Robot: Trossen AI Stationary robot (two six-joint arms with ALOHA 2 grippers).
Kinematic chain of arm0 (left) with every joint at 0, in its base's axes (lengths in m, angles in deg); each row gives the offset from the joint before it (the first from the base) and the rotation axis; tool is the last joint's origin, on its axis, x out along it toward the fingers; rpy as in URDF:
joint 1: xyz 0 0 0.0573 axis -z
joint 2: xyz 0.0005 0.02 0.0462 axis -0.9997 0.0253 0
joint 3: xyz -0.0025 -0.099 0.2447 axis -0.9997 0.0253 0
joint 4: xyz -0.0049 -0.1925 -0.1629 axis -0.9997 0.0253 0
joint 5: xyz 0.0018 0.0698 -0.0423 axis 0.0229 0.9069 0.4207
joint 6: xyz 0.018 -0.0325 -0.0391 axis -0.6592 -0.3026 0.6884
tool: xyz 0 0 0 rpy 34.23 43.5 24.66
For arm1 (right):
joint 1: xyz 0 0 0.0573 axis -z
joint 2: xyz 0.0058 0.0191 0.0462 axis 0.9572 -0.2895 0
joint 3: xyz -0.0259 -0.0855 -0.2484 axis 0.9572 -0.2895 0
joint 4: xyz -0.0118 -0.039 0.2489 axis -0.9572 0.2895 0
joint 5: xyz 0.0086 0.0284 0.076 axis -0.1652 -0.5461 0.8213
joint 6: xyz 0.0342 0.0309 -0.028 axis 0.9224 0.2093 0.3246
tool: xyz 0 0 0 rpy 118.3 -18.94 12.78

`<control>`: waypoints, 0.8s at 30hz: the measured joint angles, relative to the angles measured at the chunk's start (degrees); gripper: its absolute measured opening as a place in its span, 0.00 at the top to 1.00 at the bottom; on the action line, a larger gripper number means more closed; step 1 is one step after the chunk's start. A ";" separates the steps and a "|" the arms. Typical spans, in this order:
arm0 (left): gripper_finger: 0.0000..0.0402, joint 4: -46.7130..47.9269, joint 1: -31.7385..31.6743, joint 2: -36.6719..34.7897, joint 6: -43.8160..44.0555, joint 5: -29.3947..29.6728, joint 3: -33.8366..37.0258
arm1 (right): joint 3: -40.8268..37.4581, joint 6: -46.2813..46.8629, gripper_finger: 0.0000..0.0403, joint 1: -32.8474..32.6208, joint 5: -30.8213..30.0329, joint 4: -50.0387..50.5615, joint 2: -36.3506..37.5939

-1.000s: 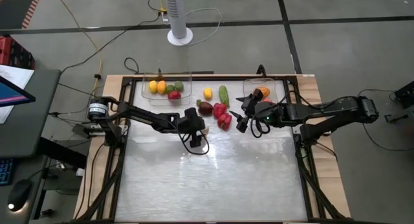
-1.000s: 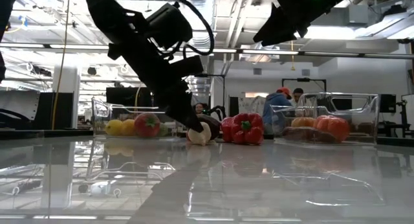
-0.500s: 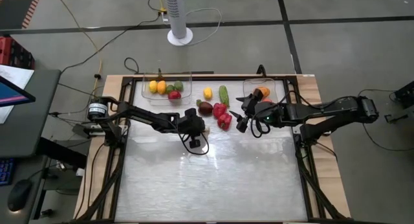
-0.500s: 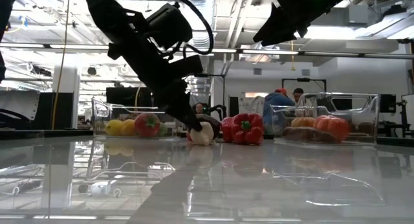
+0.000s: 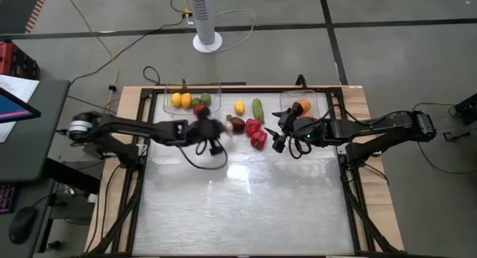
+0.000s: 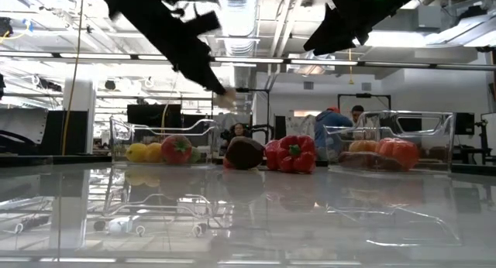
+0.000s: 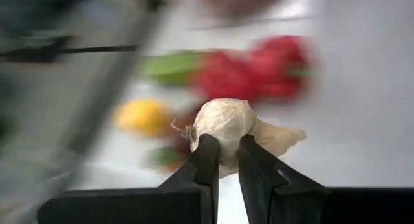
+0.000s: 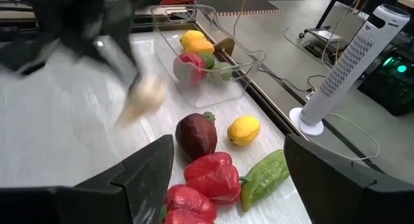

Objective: Sort produce into baskets
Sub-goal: Put the white garlic into the right transparent bin

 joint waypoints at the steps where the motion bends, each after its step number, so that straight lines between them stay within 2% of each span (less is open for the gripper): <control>1: 0.94 1.37 -0.37 -1.96 -0.70 4.80 0.00 | 0.00 -0.01 0.21 -0.03 0.00 -0.03 0.01; 4: 0.93 3.37 -2.60 -6.88 -2.97 18.25 0.07 | 0.00 0.04 0.21 -0.07 0.00 -0.20 0.02; 6: 0.91 3.53 -5.07 -9.52 -4.02 22.87 0.52 | 0.00 0.18 0.21 -0.12 0.00 -0.20 0.00; 10: 0.82 7.25 -11.65 -12.84 -2.33 22.46 0.85 | 0.00 0.46 0.21 -0.11 0.00 -0.17 0.00; 15: 0.58 14.26 -19.16 -13.92 2.31 21.96 0.90 | 0.00 0.08 0.21 -0.11 0.00 -0.11 0.00; 17: 0.48 15.93 -20.83 -13.92 3.19 19.01 0.92 | 0.00 -0.23 0.21 -0.11 0.00 -0.13 0.00; 22: 0.30 13.34 -20.40 -13.19 4.24 -1.23 0.94 | 0.00 -0.42 0.21 -0.09 0.00 -0.26 0.02; 24: 0.26 11.13 -18.55 -11.62 4.58 -5.74 0.92 | 0.00 -0.44 0.21 -0.07 0.00 -0.76 0.02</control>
